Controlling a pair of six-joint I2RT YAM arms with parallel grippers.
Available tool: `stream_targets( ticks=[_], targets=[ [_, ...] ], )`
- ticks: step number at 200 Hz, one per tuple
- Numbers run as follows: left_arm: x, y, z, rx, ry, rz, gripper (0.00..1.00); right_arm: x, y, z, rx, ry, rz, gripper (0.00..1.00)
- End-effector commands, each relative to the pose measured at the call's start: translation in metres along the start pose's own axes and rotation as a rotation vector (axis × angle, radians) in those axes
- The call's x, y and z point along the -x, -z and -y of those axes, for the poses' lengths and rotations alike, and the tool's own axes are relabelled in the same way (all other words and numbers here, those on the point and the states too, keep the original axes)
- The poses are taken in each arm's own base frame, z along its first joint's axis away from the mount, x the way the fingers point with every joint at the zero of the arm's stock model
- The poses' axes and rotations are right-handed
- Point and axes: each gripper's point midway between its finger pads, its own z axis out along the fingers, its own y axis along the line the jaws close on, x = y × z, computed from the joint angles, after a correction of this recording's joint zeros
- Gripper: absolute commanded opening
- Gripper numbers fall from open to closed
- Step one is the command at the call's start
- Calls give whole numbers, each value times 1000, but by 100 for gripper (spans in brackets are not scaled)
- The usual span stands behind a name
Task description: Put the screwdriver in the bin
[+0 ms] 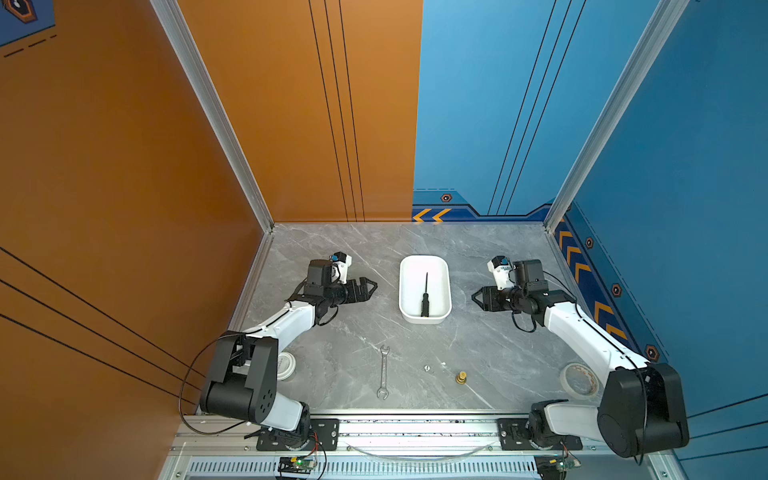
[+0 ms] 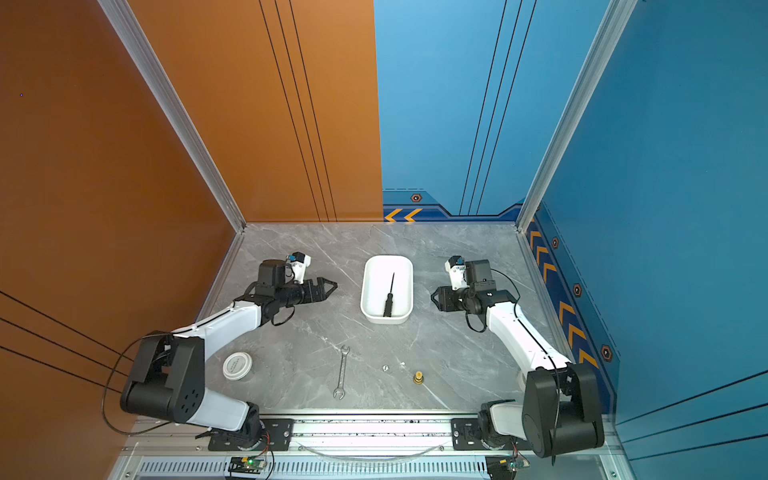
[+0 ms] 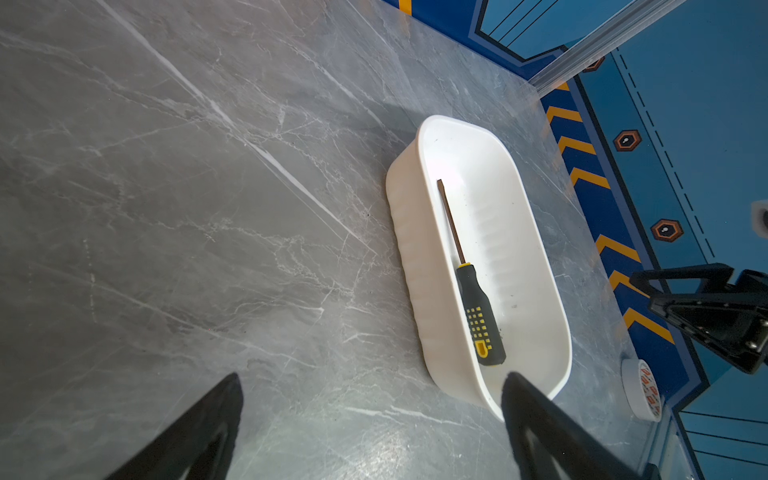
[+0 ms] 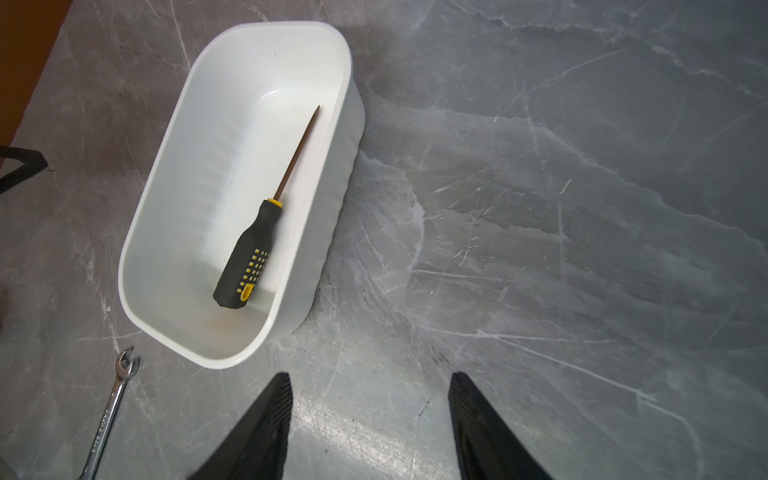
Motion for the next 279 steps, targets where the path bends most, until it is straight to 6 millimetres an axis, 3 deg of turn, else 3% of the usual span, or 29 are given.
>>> stream_targets(
  ticks=[1,48,51,54,58,109,140,163,195,222,279],
  targets=[
    [5,-2,1,8,-27,-1,98,18,6,7,-25,38,116,62],
    [5,-2,1,11,-30,-3,98,18,9,-1,99,22,118,64],
    [4,-2,1,11,-31,-3,98,19,9,-1,109,19,118,76],
    [5,-2,1,11,-32,-2,98,20,9,-1,116,15,120,96],
    [5,-2,1,12,-32,-3,98,20,9,0,123,8,118,100],
    [8,-2,0,19,-45,2,98,25,10,12,144,-3,144,100],
    [14,1,-6,73,-92,35,98,29,13,18,101,111,270,100],
    [23,11,-11,135,-178,90,98,29,18,34,5,170,367,100],
    [38,33,-18,234,-329,201,98,28,20,61,-71,122,439,100],
    [45,47,-33,312,-373,260,98,29,13,74,-86,59,455,100],
    [39,73,-73,499,-502,417,98,25,-5,103,-174,-29,514,100]
  ],
)
